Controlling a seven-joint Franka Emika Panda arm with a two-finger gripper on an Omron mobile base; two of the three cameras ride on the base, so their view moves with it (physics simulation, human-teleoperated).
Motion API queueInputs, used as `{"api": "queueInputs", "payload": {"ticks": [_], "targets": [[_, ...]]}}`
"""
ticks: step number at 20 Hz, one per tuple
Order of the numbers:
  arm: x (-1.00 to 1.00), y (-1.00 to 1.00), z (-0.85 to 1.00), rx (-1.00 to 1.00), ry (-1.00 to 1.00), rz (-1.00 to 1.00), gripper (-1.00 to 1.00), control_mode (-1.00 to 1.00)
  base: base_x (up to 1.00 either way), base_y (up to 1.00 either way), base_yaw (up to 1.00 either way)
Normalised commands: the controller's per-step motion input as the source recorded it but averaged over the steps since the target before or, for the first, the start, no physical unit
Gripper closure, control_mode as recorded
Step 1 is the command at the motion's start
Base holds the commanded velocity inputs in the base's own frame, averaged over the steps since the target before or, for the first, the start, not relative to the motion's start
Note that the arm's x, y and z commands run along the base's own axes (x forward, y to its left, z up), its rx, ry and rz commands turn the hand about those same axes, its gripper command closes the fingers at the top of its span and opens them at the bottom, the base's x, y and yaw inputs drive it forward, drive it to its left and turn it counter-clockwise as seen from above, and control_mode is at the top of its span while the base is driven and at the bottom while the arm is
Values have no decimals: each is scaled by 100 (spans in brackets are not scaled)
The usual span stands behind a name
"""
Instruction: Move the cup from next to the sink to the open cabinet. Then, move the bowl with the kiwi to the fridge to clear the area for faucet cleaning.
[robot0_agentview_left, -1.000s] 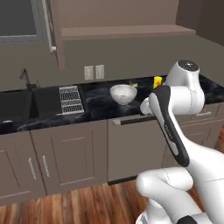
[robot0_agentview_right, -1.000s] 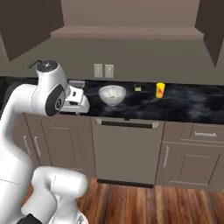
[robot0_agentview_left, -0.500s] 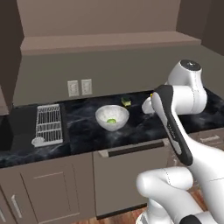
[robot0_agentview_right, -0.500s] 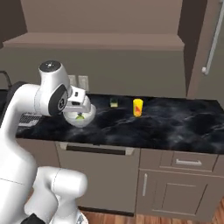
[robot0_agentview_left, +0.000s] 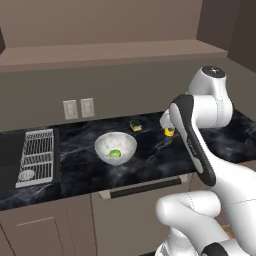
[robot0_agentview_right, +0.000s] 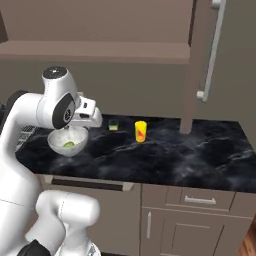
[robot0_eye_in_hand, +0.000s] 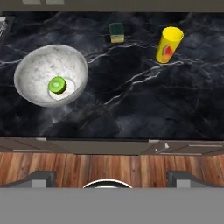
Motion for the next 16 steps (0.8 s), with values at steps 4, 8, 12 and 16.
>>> {"api": "queueInputs", "payload": {"ticks": [4, 8, 12, 16], "targets": [[0, 0, 0, 0, 0, 0, -100, 100, 8, -58, 0], [0, 0, 0, 0, 0, 0, -100, 100, 54, -7, 0], [0, 0, 0, 0, 0, 0, -100, 100, 29, -1, 0], [0, 0, 0, 0, 0, 0, -100, 100, 16, -11, 3]]}}
